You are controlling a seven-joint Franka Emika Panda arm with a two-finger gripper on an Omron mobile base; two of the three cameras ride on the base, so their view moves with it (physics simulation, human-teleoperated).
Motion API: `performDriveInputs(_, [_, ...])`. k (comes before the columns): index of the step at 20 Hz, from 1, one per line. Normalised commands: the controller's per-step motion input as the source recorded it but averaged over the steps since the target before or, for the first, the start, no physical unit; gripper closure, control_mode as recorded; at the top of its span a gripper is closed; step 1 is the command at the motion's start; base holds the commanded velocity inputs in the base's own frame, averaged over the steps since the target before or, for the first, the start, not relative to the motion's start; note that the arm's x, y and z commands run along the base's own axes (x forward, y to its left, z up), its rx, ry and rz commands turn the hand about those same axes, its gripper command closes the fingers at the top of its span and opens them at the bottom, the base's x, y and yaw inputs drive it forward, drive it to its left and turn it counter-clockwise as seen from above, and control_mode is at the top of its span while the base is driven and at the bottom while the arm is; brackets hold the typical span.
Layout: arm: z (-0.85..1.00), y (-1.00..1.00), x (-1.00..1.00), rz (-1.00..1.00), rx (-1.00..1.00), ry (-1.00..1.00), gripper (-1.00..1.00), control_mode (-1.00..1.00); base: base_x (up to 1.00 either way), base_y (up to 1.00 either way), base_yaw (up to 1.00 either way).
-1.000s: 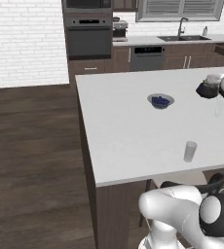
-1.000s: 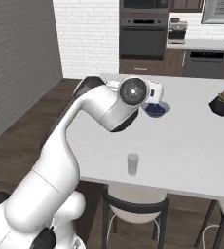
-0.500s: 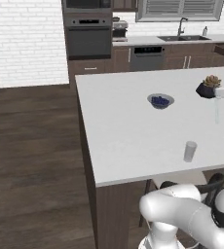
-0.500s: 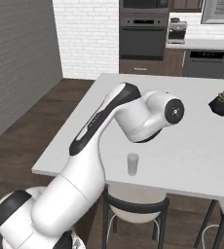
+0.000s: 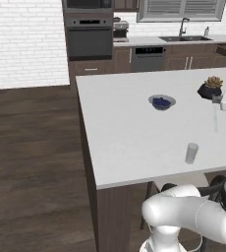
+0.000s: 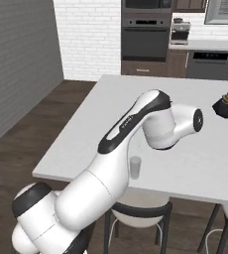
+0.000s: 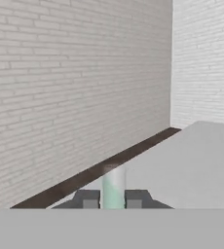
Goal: Take a straw from the drawer in front and place it inside the glass cup on the dining counter.
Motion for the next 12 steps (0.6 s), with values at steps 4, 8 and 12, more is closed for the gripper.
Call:
performDriveInputs(4, [-0.01, 0.43, -0.01, 0.15, 0.00, -0.01, 1.00, -1.00, 0.00, 0.00, 0.00])
performDriveInputs(8, [-0.02, 0.41, -0.11, 0.12, 0.00, -0.03, 1.00, -1.00, 0.00, 0.00, 0.00])
performDriveInputs(12, [-0.18, 0.17, -0.22, 0.09, 0.00, -0.05, 1.00, -1.00, 0.00, 0.00, 0.00])
